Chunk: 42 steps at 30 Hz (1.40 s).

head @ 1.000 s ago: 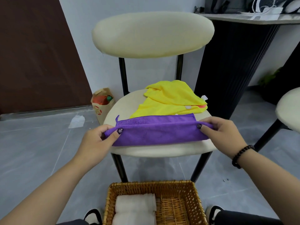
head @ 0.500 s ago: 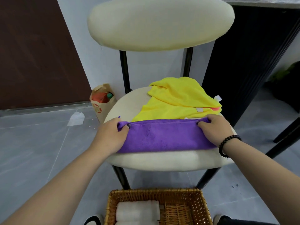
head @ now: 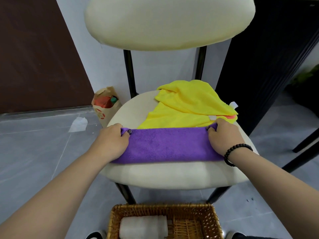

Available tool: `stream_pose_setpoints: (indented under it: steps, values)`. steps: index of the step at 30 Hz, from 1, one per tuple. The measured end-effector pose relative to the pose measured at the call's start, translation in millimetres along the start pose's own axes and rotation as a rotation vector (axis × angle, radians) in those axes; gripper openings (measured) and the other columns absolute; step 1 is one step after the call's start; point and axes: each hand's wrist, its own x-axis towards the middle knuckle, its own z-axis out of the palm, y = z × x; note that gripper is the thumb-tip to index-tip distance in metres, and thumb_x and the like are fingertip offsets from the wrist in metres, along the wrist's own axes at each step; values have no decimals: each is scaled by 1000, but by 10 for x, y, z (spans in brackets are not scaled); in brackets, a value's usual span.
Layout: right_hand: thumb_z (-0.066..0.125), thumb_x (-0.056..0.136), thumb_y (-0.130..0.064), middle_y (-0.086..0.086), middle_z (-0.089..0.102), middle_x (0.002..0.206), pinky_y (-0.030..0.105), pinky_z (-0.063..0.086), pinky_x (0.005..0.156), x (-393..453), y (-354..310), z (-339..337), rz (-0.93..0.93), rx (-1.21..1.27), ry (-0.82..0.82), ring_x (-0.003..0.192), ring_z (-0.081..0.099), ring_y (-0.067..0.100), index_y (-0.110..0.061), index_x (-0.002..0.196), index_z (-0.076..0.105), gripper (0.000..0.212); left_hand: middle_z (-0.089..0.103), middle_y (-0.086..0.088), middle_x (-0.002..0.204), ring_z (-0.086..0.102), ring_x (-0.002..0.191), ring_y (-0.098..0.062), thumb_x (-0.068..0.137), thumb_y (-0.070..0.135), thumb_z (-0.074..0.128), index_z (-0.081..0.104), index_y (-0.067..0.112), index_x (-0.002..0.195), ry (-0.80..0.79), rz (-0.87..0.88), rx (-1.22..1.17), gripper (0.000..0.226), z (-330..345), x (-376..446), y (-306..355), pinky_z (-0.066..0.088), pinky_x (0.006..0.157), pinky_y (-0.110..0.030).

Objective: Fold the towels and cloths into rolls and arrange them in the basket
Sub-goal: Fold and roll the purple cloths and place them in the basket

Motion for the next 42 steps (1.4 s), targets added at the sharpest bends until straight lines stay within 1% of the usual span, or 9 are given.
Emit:
stream_pose_setpoints:
  steps: [13, 17, 19, 22, 24, 26, 33, 38, 42]
  values:
    - [46, 93, -36, 10, 55, 83, 32, 41, 65, 27, 0, 12, 12, -207, 77, 84, 58, 32, -11, 81, 49, 27, 63, -13, 103, 56, 91, -32, 100, 33, 39, 48, 13, 108, 204, -7, 220, 24, 9, -84, 53, 42, 71, -39]
    - [53, 85, -14, 16, 59, 102, 42, 46, 72, -38, -145, -10, -307, -260, 426, 92, 58, 37, -3, 100, 62, 20, 58, -15, 122, 53, 109, -38, 92, 13, 52, 53, 5, 124, 466, 327, 166, 33, 74, -219, 206, 45, 84, -47]
    - [39, 73, -6, 18, 66, 99, 43, 52, 69, -148, -326, 69, -640, -154, 466, 87, 65, 37, -1, 98, 68, 38, 55, -16, 134, 51, 123, -34, 90, 8, 43, 53, 3, 131, 345, 503, 54, 42, 219, -291, 293, 41, 101, -42]
    - [34, 78, -9, 17, 63, 121, 43, 50, 91, -392, -539, 347, -841, -95, 101, 115, 59, 34, 0, 118, 62, 50, 30, -6, 156, 20, 147, -18, 98, 12, 31, 33, 9, 148, -44, 533, -54, 50, 426, -315, 330, 11, 117, -24]
    - [31, 93, -11, 9, 32, 153, 38, 23, 115, -487, -549, 497, -734, -192, -134, 143, 25, 24, -6, 146, 31, 54, 21, 0, 160, 10, 148, -12, 95, 28, 20, 23, 14, 152, -112, 556, 36, 59, 471, -245, 274, 4, 118, -24]
    - [24, 102, -24, 0, 7, 161, 34, 4, 118, -461, -480, 519, -665, -308, -192, 147, 2, 14, -13, 153, 7, 55, 15, 2, 161, 5, 148, -9, 88, 39, 10, 16, 16, 153, -118, 547, 150, 69, 457, -179, 209, 2, 119, -24]
    - [10, 91, -67, -8, -15, 158, 39, -5, 119, -317, -89, 268, -432, -440, -265, 145, -15, 8, -20, 152, -9, 79, 2, 5, 163, -3, 149, -10, 98, 52, 9, 7, 21, 155, -141, 363, 246, 65, 303, -128, -135, 1, 121, -35]
    - [15, 91, -65, -3, -6, 161, 38, 1, 119, -210, 242, 21, -268, -325, -258, 147, -6, 15, -16, 153, 0, 80, 16, 2, 161, 7, 148, -12, 103, 35, 24, 23, 18, 152, -145, 320, 118, 52, 188, -93, -284, 10, 120, -39]
    - [39, 91, -54, 12, 47, 128, 37, 31, 103, -174, 356, -135, -164, -185, -36, 125, 38, 31, -11, 118, 55, 54, 47, -1, 133, 41, 125, -18, 96, 37, 46, 51, 20, 127, -93, 333, 68, 35, 70, -95, -256, 32, 108, -37]
